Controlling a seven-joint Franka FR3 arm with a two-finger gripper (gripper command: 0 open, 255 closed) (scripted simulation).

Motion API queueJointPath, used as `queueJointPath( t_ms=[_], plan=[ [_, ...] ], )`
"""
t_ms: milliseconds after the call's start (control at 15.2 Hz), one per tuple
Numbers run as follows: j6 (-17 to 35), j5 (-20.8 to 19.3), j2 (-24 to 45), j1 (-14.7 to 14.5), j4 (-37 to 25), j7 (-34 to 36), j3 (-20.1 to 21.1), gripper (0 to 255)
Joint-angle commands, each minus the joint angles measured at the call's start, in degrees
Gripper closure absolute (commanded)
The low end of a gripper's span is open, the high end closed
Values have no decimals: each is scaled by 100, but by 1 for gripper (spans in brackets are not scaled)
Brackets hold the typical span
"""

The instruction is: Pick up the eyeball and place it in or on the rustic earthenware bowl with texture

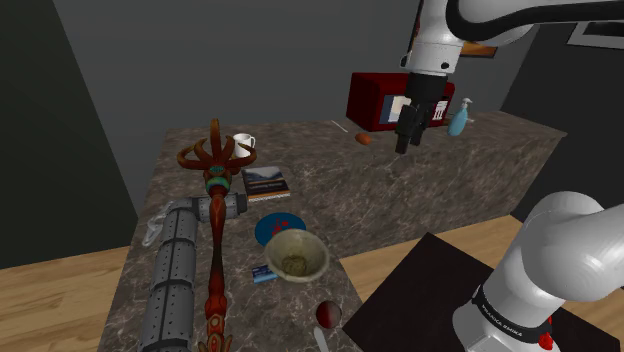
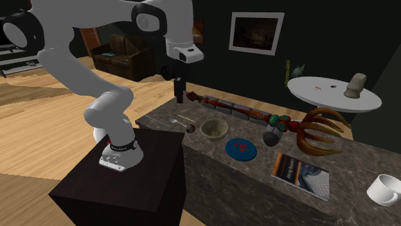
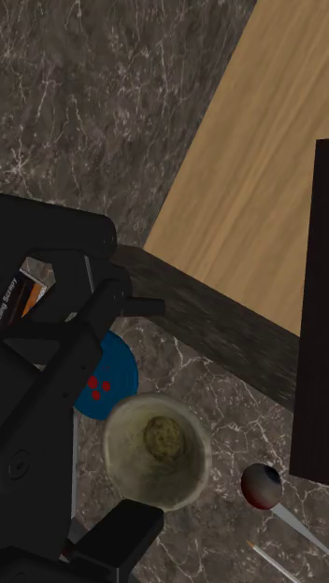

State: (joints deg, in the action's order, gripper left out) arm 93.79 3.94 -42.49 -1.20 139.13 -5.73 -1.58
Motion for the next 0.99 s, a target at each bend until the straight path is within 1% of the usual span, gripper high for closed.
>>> queueJointPath(
  t_ms=[0, 462, 726, 924],
  plan=[
    [0, 0, 0, 0, 0, 0, 0, 0],
    [1176, 469, -116, -288, 1183, 459, 526, 0],
    [1940, 790, 38, -520, 1718, 718, 865, 0],
    [2572, 1056, 290, -716, 2038, 907, 1141, 0]
  ],
)
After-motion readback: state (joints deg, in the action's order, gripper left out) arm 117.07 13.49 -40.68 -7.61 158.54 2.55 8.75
